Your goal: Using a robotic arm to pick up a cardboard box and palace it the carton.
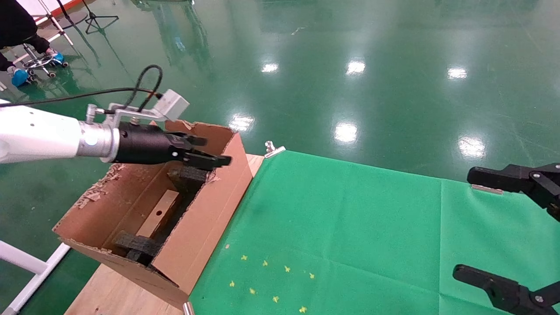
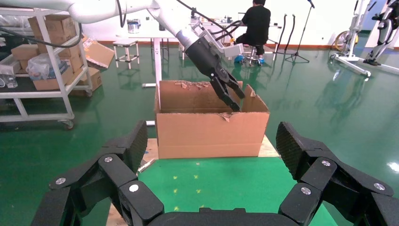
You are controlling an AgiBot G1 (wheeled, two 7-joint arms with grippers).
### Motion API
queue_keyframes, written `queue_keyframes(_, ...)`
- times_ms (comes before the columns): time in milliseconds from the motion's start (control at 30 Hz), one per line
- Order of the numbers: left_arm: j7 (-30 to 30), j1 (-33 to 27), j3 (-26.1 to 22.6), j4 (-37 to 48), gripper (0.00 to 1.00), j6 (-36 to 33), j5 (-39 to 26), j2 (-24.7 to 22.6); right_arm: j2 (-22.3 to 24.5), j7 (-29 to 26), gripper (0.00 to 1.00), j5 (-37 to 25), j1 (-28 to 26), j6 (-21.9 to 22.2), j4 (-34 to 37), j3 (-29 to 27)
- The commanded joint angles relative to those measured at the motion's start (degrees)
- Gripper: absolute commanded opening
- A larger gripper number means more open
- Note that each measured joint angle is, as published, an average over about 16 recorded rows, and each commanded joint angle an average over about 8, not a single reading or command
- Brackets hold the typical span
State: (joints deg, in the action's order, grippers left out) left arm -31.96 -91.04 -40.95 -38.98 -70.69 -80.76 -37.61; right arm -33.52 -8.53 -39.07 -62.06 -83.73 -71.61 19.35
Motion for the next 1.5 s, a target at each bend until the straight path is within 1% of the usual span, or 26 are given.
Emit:
queue_keyframes(33, 0.9, 1.2, 1.0, -1.4, 1.0, -0.6, 1.6, 0.1, 0.0, 0.0, 1.0, 0.0, 0.0, 0.0, 0.0, 0.0)
queue_keyframes(500, 7.1, 9.8, 8.3, -11.5, 1.0, -5.0, 13.0, 0.9, 0.0, 0.0, 1.0, 0.0, 0.0, 0.0, 0.0, 0.0)
queue_keyframes(1267, 19.4, 26.9, 22.8, -31.6, 1.0, -13.7, 35.5, 2.4, 0.0, 0.0, 1.0, 0.0, 0.0, 0.0, 0.0, 0.0)
queue_keyframes(1500, 21.5, 30.2, 25.5, -35.4, 1.0, -15.4, 39.8, 2.7, 0.0, 0.0, 1.0, 0.0, 0.0, 0.0, 0.0, 0.0)
